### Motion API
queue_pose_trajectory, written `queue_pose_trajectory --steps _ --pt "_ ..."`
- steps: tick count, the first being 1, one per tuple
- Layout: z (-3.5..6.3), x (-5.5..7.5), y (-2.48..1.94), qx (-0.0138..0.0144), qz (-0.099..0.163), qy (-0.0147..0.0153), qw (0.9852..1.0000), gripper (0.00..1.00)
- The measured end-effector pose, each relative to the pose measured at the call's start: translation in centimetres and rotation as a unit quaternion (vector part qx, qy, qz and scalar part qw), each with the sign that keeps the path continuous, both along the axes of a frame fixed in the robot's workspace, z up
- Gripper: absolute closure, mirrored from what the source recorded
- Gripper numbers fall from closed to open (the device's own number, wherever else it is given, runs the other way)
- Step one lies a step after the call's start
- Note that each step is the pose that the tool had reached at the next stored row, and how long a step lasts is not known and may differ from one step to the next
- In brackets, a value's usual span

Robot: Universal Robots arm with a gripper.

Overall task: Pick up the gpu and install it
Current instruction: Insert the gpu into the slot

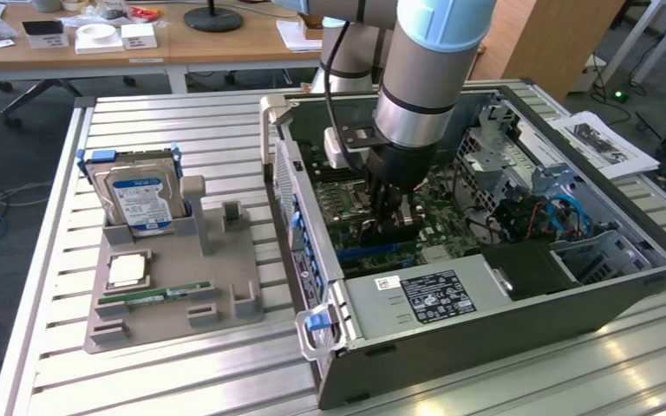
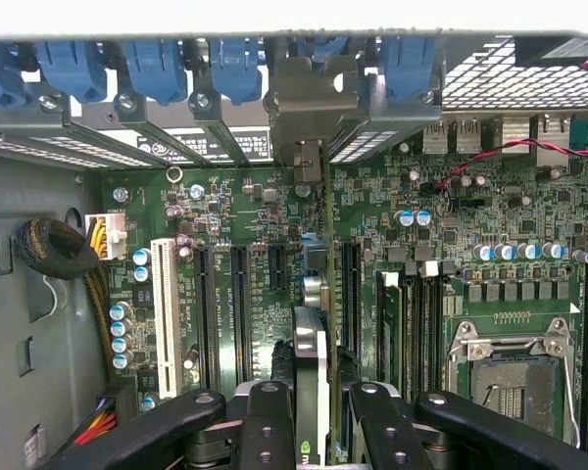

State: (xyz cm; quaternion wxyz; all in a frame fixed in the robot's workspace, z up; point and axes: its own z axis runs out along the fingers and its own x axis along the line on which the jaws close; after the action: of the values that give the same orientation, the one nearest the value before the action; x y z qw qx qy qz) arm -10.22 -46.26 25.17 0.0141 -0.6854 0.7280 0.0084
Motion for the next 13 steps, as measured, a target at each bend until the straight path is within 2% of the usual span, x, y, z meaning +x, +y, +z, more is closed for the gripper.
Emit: queue_pose_trajectory --steps 13 --pt "-0.26 0.00 -0.01 -0.0002 -0.001 0.0001 1.0000 0.73"
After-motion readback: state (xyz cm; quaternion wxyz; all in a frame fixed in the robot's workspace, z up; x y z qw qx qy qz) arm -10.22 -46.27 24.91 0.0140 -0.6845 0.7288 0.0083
